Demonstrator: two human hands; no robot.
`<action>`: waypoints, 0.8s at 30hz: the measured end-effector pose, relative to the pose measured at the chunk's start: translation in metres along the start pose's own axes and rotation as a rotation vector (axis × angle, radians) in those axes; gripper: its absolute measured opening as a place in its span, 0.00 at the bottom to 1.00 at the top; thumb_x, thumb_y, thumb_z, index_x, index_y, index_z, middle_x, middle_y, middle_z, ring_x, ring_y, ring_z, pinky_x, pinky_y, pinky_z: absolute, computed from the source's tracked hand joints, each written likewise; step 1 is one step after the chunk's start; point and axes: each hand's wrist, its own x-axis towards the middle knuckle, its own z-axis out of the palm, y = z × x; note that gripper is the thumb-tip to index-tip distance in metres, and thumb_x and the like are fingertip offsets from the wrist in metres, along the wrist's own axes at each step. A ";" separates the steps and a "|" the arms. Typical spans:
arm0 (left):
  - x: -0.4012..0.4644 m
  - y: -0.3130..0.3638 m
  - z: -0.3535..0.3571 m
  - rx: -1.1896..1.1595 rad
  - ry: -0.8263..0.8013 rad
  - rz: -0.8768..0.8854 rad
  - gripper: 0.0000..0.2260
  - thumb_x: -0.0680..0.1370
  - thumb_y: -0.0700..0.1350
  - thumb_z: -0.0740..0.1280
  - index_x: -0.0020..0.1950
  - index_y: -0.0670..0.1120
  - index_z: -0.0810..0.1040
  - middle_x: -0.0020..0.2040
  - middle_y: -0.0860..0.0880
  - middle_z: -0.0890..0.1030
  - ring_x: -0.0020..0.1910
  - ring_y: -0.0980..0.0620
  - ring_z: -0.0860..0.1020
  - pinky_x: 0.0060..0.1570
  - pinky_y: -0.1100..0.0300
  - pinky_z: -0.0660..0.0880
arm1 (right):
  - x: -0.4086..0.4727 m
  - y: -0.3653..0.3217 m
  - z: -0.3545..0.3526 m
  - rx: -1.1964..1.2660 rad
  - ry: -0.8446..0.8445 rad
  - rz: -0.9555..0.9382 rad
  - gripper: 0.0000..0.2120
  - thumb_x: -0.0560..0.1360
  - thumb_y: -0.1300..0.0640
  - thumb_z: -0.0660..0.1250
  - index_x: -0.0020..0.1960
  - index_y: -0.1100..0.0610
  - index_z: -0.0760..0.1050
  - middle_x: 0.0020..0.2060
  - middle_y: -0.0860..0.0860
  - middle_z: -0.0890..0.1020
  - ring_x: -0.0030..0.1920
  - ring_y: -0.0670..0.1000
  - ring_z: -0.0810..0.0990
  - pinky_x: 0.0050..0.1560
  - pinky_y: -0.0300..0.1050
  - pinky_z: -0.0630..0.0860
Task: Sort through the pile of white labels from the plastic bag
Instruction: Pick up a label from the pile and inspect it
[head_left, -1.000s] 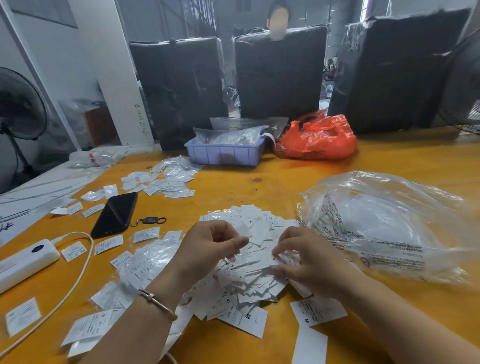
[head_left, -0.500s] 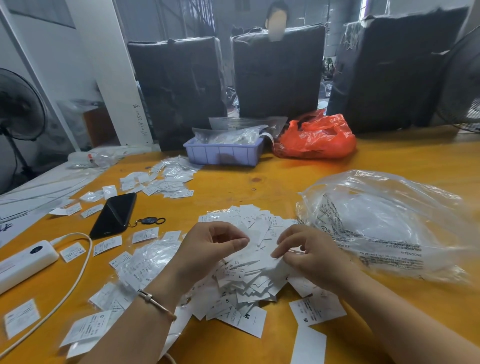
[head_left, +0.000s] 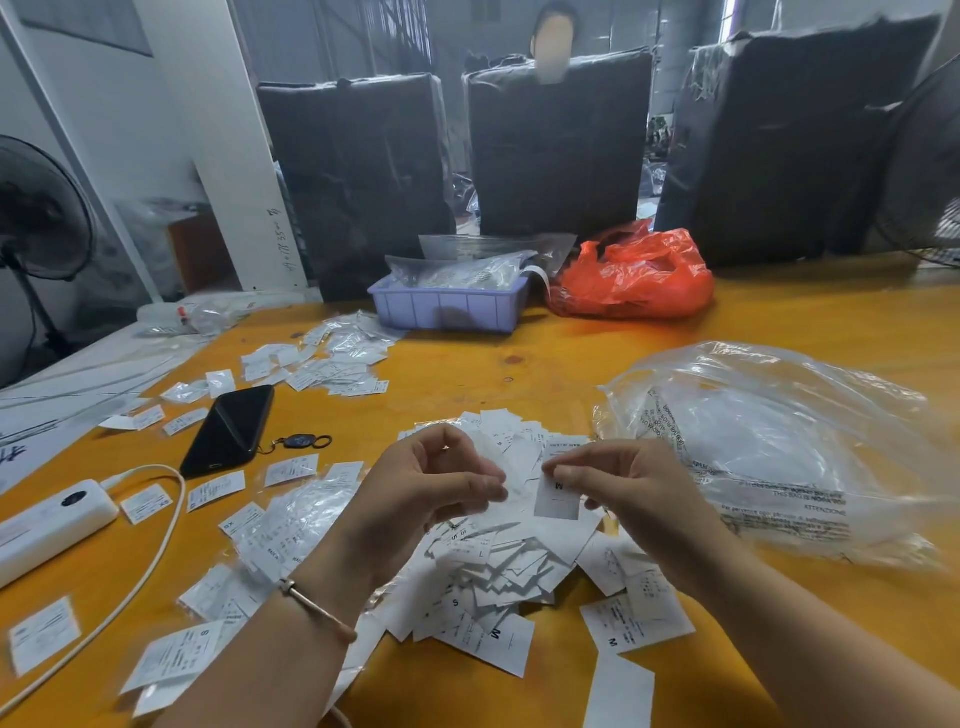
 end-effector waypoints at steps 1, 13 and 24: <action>0.000 0.000 0.000 -0.039 -0.013 -0.009 0.13 0.64 0.33 0.76 0.45 0.41 0.78 0.41 0.42 0.84 0.42 0.45 0.84 0.40 0.58 0.80 | -0.001 0.000 0.000 0.005 0.006 -0.017 0.11 0.72 0.67 0.70 0.45 0.52 0.85 0.40 0.47 0.86 0.41 0.42 0.83 0.39 0.33 0.76; -0.001 0.001 -0.001 -0.014 -0.055 -0.013 0.05 0.66 0.37 0.76 0.40 0.43 0.83 0.44 0.38 0.85 0.47 0.43 0.84 0.50 0.54 0.81 | -0.005 -0.002 0.001 0.027 0.116 -0.188 0.26 0.70 0.75 0.65 0.54 0.48 0.82 0.36 0.48 0.85 0.29 0.51 0.79 0.29 0.40 0.78; -0.001 -0.002 0.000 0.044 -0.099 0.006 0.12 0.68 0.40 0.75 0.51 0.43 0.86 0.44 0.42 0.85 0.46 0.45 0.84 0.48 0.56 0.81 | -0.009 -0.006 0.003 -0.100 0.246 -0.333 0.31 0.71 0.68 0.70 0.68 0.43 0.70 0.40 0.50 0.85 0.38 0.55 0.83 0.41 0.58 0.80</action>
